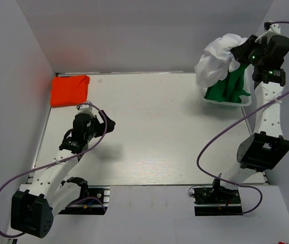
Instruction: Fold and stack the t-shirts
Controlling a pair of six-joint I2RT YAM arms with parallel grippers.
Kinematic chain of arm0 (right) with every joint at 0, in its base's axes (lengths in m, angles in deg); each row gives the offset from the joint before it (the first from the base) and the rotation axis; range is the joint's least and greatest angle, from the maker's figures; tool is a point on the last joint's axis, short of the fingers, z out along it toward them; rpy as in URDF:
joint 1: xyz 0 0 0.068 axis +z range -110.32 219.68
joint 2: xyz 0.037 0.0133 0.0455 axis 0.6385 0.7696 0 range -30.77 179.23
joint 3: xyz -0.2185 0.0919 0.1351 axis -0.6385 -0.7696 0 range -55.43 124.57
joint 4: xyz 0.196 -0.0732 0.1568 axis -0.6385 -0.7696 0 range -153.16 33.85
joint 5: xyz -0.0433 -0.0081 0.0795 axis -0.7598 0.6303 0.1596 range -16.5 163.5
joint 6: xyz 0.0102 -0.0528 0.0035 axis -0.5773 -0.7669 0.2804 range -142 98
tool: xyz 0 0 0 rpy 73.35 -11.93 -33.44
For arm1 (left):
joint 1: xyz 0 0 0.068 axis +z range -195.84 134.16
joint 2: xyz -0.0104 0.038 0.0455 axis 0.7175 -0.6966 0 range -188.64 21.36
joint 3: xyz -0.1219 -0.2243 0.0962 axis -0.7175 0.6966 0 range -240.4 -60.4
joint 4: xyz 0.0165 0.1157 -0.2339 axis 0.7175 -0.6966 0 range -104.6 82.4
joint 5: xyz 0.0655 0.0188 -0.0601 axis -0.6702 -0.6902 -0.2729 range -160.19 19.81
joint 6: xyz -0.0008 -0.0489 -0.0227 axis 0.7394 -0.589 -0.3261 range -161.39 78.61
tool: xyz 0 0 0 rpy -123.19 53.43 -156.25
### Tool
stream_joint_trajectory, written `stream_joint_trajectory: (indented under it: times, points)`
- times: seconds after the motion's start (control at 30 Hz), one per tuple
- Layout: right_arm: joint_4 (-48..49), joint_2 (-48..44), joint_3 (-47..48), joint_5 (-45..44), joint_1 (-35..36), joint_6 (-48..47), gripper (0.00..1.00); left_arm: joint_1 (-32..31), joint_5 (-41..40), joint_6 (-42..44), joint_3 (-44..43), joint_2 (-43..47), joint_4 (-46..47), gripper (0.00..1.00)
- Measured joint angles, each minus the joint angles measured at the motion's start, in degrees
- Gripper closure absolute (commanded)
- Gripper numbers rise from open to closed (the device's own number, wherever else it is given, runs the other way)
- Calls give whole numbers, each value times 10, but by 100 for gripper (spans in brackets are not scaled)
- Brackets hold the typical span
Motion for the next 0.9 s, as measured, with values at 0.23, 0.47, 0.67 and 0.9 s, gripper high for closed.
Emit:
stream_joint_trajectory:
  times: [0.23, 0.47, 0.67, 0.9]
  points:
    - [2, -1, 84, 84, 40, 26, 100, 0, 1, 0, 0, 17, -3, 0]
    - [66, -35, 132, 203, 96, 78, 100, 0, 1, 0, 0, 31, -5, 0]
    - [105, -46, 131, 273, 184, 92, 100, 0, 0, -9, 0, 49, -19, 0]
    - [104, -34, 60, 268, 299, 52, 100, 0, -16, -42, 0, 81, -46, 0]
